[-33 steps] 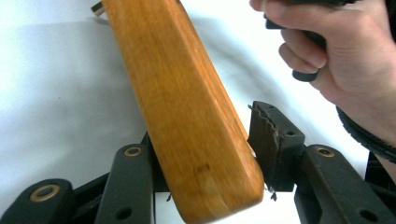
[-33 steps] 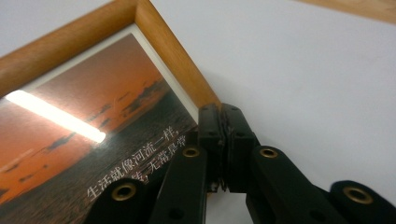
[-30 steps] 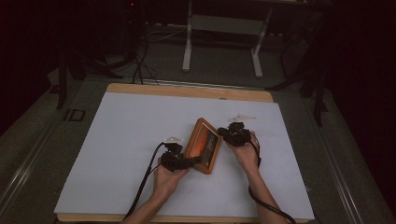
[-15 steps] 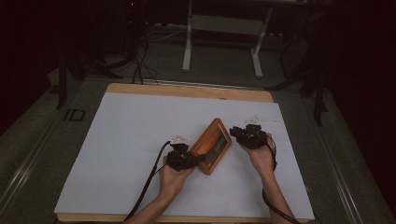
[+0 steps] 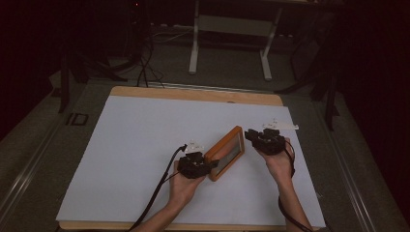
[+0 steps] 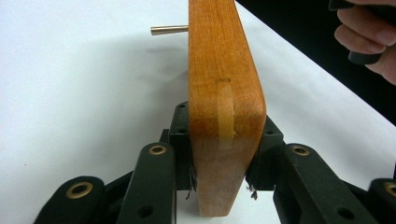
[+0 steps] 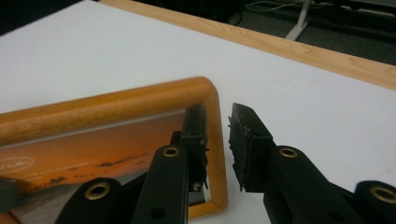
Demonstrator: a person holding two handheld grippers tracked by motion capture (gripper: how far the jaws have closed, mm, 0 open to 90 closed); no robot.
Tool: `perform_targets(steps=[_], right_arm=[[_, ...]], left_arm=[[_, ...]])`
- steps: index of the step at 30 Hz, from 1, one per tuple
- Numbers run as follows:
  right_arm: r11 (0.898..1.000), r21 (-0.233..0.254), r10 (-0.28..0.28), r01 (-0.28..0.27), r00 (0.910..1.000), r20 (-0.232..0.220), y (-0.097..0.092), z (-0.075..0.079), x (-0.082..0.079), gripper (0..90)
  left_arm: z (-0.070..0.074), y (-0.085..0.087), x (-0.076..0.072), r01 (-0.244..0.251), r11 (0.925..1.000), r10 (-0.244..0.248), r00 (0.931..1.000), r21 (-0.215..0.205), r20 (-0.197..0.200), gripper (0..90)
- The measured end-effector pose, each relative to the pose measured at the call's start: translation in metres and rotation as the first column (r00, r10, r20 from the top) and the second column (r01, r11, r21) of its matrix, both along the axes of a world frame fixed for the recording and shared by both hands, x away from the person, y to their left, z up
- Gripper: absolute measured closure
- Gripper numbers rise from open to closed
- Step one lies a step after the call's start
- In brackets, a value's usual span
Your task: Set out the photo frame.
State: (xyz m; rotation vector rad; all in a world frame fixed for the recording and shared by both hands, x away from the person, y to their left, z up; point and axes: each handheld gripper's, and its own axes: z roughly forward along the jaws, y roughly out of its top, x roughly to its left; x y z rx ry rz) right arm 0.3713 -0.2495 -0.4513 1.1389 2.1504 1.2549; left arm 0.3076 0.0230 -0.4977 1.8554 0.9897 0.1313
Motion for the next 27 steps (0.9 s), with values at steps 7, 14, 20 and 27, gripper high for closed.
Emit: perform_targets(steps=[7, 14, 20, 27], right_arm=[[1.000, 0.012, 0.009, -0.009, 1.0000, 0.000, 0.001, 0.003, 0.001, 74.9], [1.000, 0.006, 0.027, -0.027, 0.9996, 0.007, 0.007, 0.004, 0.001, 71.8], [0.998, -0.007, 0.061, -0.060, 0.9979, 0.023, 0.008, 0.008, -0.002, 68.7], [0.995, -0.031, 0.098, -0.097, 0.9945, 0.037, 0.011, 0.012, -0.003, 59.0]], left_arm=[[0.011, 0.006, 0.004, 0.030, 0.9994, -0.030, 0.9991, 0.016, 0.031, 68.9], [0.027, 0.011, 0.008, 0.077, 0.9958, -0.080, 0.9946, 0.048, 0.065, 68.9], [0.041, 0.019, 0.016, 0.106, 0.9931, -0.109, 0.9915, 0.049, 0.070, 68.9], [0.062, 0.018, 0.025, 0.152, 0.9840, -0.160, 0.9838, 0.092, 0.081, 69.0]])
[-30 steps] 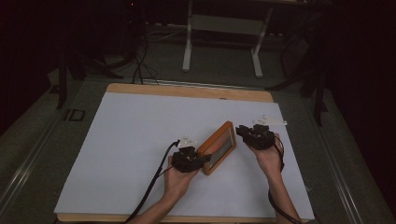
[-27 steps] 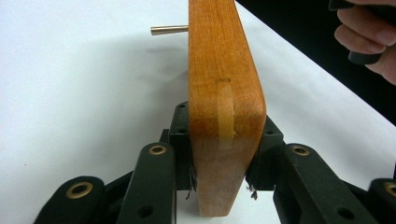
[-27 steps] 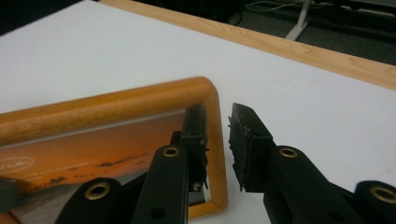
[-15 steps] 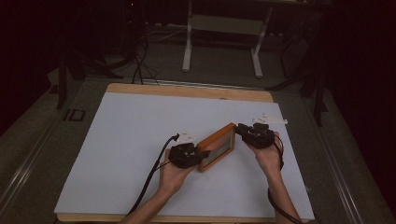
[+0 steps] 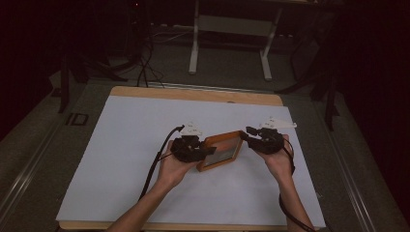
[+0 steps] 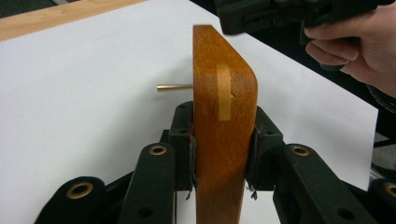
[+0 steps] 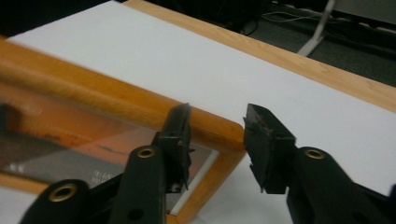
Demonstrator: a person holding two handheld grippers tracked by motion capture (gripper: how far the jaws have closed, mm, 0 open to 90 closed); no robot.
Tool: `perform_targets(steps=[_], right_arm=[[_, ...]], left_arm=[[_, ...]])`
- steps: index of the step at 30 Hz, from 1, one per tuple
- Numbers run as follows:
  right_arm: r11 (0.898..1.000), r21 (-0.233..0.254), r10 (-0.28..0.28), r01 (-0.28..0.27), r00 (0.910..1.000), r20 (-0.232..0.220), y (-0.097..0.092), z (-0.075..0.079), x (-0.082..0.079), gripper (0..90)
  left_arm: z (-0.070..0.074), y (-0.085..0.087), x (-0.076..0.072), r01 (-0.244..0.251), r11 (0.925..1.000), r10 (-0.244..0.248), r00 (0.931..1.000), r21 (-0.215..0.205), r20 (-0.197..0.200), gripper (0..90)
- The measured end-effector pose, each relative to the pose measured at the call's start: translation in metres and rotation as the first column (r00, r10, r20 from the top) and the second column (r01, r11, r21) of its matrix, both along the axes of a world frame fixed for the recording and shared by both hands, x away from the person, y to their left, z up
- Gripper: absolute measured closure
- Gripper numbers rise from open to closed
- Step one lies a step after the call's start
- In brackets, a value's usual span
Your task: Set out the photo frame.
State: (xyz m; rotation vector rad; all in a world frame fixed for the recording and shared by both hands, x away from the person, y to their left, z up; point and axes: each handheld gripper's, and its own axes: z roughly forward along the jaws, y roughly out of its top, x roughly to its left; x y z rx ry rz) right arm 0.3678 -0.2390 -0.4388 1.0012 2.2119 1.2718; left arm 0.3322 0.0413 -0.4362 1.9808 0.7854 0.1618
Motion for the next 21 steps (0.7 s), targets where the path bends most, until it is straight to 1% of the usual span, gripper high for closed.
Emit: perform_targets(steps=[3, 4, 5, 6, 8, 12, 14, 15, 16, 17, 18, 21], right_arm=[[0.999, -0.003, 0.048, -0.048, 0.9989, 0.000, 0.003, 0.001, -0.001, 55.4], [0.999, -0.003, 0.048, -0.048, 0.9989, 0.000, 0.003, 0.001, -0.001, 55.4], [0.998, -0.004, 0.063, -0.063, 0.9980, 0.001, 0.003, 0.001, -0.001, 55.4], [0.996, -0.005, 0.086, -0.086, 0.9963, 0.007, 0.004, 0.001, -0.002, 52.3], [0.994, 0.001, 0.106, -0.106, 0.9944, 0.006, 0.005, 0.002, -0.003, 51.1], [0.989, 0.004, 0.145, -0.145, 0.9893, 0.014, 0.005, 0.003, -0.004, 49.2], [0.987, 0.010, 0.163, -0.163, 0.9865, 0.015, 0.005, 0.004, -0.005, 49.1], [0.984, 0.004, 0.179, -0.179, 0.9836, 0.020, 0.005, 0.003, -0.005, 49.1], [0.984, 0.004, 0.179, -0.179, 0.9836, 0.020, 0.005, 0.003, -0.005, 49.1], [0.981, -0.002, 0.192, -0.192, 0.9811, 0.025, 0.005, 0.003, -0.006, 49.1], [0.976, -0.006, 0.218, -0.218, 0.9755, 0.029, 0.006, 0.002, -0.007, 48.3], [0.969, -0.015, 0.247, -0.247, 0.9683, 0.037, 0.007, 0.000, -0.008, 46.9]], left_arm=[[0.009, -0.002, 0.003, 0.019, 0.9997, -0.020, 0.9997, 0.018, 0.011, 69.0], [0.009, -0.002, 0.003, 0.019, 0.9997, -0.020, 0.9997, 0.018, 0.011, 69.0], [0.009, -0.002, 0.003, 0.019, 0.9997, -0.020, 0.9997, 0.018, 0.011, 69.0], [0.018, -0.004, 0.007, 0.034, 0.9989, -0.035, 0.9992, 0.032, 0.020, 69.0], [0.023, -0.006, 0.009, 0.040, 0.9986, -0.041, 0.9988, 0.035, 0.026, 69.0], [0.034, -0.009, 0.011, 0.065, 0.9959, -0.068, 0.9967, 0.062, 0.044, 69.0], [0.037, -0.011, 0.012, 0.073, 0.9945, -0.077, 0.9957, 0.076, 0.051, 69.0], [0.039, -0.012, 0.013, 0.080, 0.9932, -0.085, 0.9949, 0.085, 0.054, 69.0], [0.039, -0.012, 0.013, 0.080, 0.9932, -0.085, 0.9949, 0.085, 0.054, 69.0], [0.039, -0.012, 0.013, 0.080, 0.9932, -0.085, 0.9949, 0.085, 0.054, 69.0], [0.044, -0.015, 0.015, 0.098, 0.9890, -0.105, 0.9928, 0.111, 0.058, 69.0], [0.046, -0.017, 0.018, 0.120, 0.9853, -0.128, 0.9904, 0.121, 0.053, 68.9]])
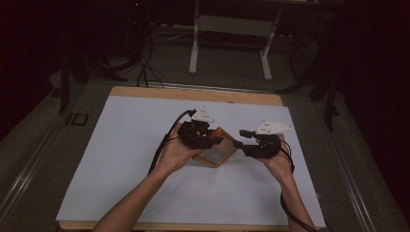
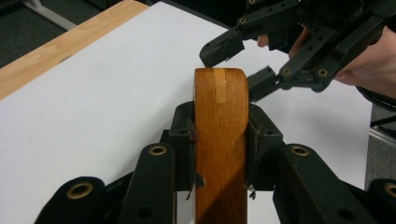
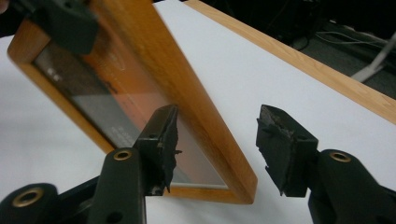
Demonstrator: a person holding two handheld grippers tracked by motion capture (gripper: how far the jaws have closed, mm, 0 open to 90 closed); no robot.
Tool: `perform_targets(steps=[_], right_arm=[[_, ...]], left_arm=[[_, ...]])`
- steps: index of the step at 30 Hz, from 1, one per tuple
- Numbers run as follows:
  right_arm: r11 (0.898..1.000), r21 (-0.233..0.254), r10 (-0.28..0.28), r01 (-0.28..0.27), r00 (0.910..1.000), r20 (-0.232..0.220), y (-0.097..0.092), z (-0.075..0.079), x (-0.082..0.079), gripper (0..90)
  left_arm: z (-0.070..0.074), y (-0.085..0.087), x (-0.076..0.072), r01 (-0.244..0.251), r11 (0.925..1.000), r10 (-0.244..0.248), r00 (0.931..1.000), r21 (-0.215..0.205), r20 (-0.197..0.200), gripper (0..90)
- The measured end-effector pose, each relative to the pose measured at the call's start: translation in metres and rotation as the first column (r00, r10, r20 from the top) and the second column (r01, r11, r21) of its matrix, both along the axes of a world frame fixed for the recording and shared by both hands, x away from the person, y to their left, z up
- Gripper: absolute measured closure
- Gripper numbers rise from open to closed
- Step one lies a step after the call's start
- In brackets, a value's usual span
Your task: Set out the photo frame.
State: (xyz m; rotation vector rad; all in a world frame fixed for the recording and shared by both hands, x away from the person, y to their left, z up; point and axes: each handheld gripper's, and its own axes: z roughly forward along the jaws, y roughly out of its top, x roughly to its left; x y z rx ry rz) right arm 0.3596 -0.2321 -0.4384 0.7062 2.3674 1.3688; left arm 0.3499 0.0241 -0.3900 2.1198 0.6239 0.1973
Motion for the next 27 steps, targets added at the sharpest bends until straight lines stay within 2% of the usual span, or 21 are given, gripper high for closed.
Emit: perform_targets(steps=[8, 12, 13, 14, 15, 16, 19, 21, 24, 26, 27], right_arm=[[0.996, -0.024, 0.085, -0.084, 0.9963, 0.014, 0.011, -0.003, -0.001, 39.3], [0.992, -0.023, 0.125, -0.125, 0.9920, 0.016, 0.016, -0.003, 0.000, 34.7], [0.990, -0.025, 0.137, -0.137, 0.9904, 0.019, 0.017, -0.003, 0.000, 33.5], [0.989, -0.026, 0.147, -0.146, 0.9890, 0.020, 0.018, -0.003, -0.001, 32.6], [0.987, -0.026, 0.156, -0.156, 0.9875, 0.021, 0.019, -0.003, -0.001, 32.3], [0.986, -0.027, 0.164, -0.163, 0.9862, 0.026, 0.019, -0.003, -0.002, 32.7], [0.982, -0.029, 0.186, -0.185, 0.9822, 0.027, 0.020, -0.004, -0.004, 42.0], [0.982, -0.039, 0.185, -0.184, 0.9820, 0.035, 0.019, -0.004, -0.004, 43.4], [0.980, -0.040, 0.197, -0.196, 0.9794, 0.042, 0.015, -0.003, -0.007, 56.9], [0.978, -0.043, 0.205, -0.203, 0.9779, 0.043, 0.014, -0.003, -0.007, 56.9], [0.977, -0.050, 0.212, -0.209, 0.9757, 0.055, 0.014, -0.003, -0.009, 62.6]], left_arm=[[-0.001, -0.008, 0.005, 0.090, 0.9959, -0.089, 0.9957, -0.014, 0.023, 68.1], [-0.001, -0.012, 0.007, 0.116, 0.9931, -0.116, 0.9931, -0.017, 0.017, 67.4], [-0.002, -0.013, 0.009, 0.145, 0.9890, -0.145, 0.9893, -0.025, 0.012, 67.1], [-0.002, -0.013, 0.009, 0.145, 0.9890, -0.145, 0.9893, -0.025, 0.012, 66.6], [-0.003, -0.013, 0.011, 0.173, 0.9837, -0.174, 0.9846, -0.048, -0.012, 65.9], [-0.003, -0.013, 0.013, 0.185, 0.9813, -0.186, 0.9823, -0.051, -0.018, 65.4], [-0.003, -0.011, 0.016, 0.194, 0.9786, -0.197, 0.9799, -0.069, -0.033, 64.0], [-0.002, -0.011, 0.017, 0.194, 0.9779, -0.198, 0.9796, -0.077, -0.036, 62.0], [-0.002, -0.009, 0.017, 0.167, 0.9831, -0.169, 0.9853, -0.074, -0.022, 55.4], [-0.002, -0.009, 0.017, 0.167, 0.9831, -0.169, 0.9853, -0.074, -0.022, 53.8], [-0.002, -0.008, 0.018, 0.161, 0.9840, -0.163, 0.9864, -0.076, -0.020, 50.2]])
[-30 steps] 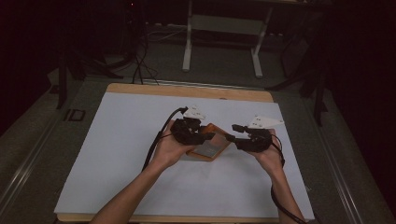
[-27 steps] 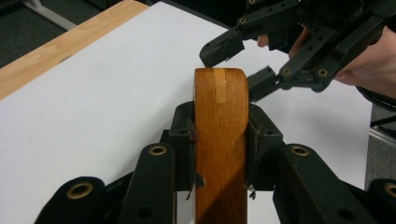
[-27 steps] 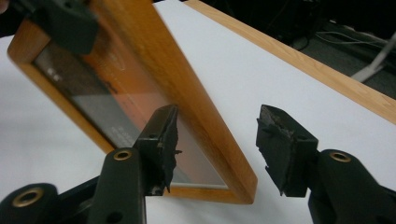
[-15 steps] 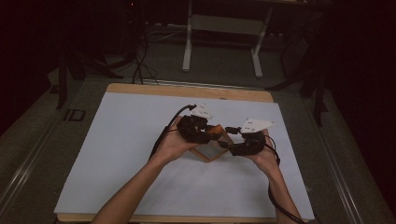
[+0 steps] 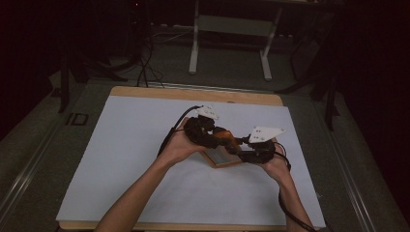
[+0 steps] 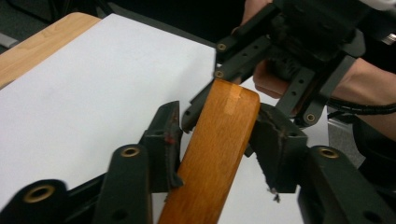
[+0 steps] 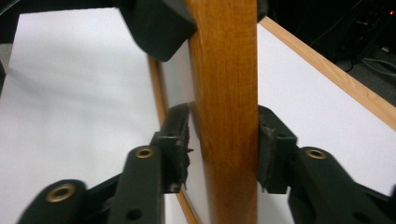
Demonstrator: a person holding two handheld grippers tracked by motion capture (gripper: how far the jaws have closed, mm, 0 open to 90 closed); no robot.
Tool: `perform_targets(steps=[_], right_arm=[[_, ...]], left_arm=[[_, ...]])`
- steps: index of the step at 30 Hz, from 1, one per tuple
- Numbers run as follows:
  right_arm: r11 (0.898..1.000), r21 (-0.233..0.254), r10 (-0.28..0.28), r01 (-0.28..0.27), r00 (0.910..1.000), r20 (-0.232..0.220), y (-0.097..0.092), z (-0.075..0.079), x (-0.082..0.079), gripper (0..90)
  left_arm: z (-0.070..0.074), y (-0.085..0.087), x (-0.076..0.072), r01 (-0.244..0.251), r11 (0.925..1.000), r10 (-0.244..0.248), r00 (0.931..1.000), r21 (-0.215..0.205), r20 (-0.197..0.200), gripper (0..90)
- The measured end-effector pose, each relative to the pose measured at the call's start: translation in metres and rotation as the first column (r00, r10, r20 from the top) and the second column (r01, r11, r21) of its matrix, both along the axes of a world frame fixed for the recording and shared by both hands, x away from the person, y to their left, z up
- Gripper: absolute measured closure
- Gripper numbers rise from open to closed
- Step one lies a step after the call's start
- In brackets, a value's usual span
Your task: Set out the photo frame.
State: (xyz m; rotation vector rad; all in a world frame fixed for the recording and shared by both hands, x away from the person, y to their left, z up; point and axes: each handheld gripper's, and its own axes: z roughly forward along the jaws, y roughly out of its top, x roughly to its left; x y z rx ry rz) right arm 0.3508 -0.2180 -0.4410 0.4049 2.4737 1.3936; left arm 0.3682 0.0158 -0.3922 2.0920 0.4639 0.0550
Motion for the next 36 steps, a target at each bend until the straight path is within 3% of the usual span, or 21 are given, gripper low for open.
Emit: perform_targets(steps=[3, 9, 11, 14, 18, 22, 24, 25, 29, 32, 34, 36], right_arm=[[1.000, 0.001, 0.012, -0.012, 0.9999, 0.006, -0.001, 0.000, -0.001, 67.7], [1.000, 0.002, 0.007, -0.007, 1.0000, 0.002, -0.005, -0.001, -0.002, 67.9], [1.000, 0.012, -0.003, 0.003, 1.0000, -0.005, -0.010, -0.004, -0.003, 67.9], [1.000, 0.025, -0.012, 0.012, 0.9998, -0.016, -0.015, -0.006, -0.003, 67.9], [0.999, 0.034, -0.024, 0.025, 0.9994, -0.024, -0.021, -0.009, -0.005, 67.7], [0.998, 0.046, -0.040, 0.041, 0.9987, -0.031, -0.026, -0.013, -0.005, 67.5], [0.998, 0.049, -0.045, 0.047, 0.9985, -0.032, -0.027, -0.014, -0.005, 67.3], [0.997, 0.052, -0.049, 0.051, 0.9982, -0.036, -0.029, -0.014, -0.005, 67.2], [0.997, 0.044, -0.067, 0.068, 0.9971, -0.036, -0.032, -0.016, -0.005, 66.0], [0.996, 0.036, -0.084, 0.086, 0.9957, -0.039, -0.034, -0.017, -0.005, 65.2], [0.994, 0.037, -0.101, 0.103, 0.9937, -0.049, -0.035, -0.018, -0.004, 64.4], [0.991, 0.041, -0.122, 0.125, 0.9902, -0.069, -0.037, -0.020, -0.003, 63.7]], left_arm=[[0.000, 0.001, 0.000, -0.023, 0.9997, 0.023, 0.9994, -0.008, 0.025, 44.6], [0.000, 0.011, -0.004, -0.054, 0.9974, 0.057, 0.9962, -0.048, 0.066, 39.8], [-0.003, 0.024, -0.008, -0.089, 0.9917, 0.099, 0.9889, -0.092, 0.111, 38.4], [-0.011, 0.036, -0.010, -0.118, 0.9841, 0.133, 0.9854, -0.133, 0.107, 37.3], [-0.029, 0.047, -0.008, -0.140, 0.9751, 0.153, 0.9861, -0.172, 0.063, 36.4], [-0.053, 0.045, -0.004, -0.138, 0.9783, 0.144, 0.9892, -0.155, 0.028, 35.2], [-0.057, 0.044, -0.003, -0.134, 0.9797, 0.139, 0.9901, -0.149, 0.021, 35.8], [-0.069, 0.039, -0.002, -0.130, 0.9816, 0.132, 0.9913, -0.140, 0.004, 36.8], [-0.086, 0.027, -0.001, -0.112, 0.9876, 0.111, 0.9937, -0.110, -0.014, 38.1], [-0.093, 0.020, -0.001, -0.114, 0.9886, 0.113, 0.9935, -0.099, -0.016, 41.4], [-0.094, 0.015, -0.001, -0.140, 0.9859, 0.140, 0.9901, -0.091, -0.004, 44.3], [-0.094, 0.015, 0.001, -0.156, 0.9835, 0.156, 0.9878, -0.092, -0.006, 52.0]])
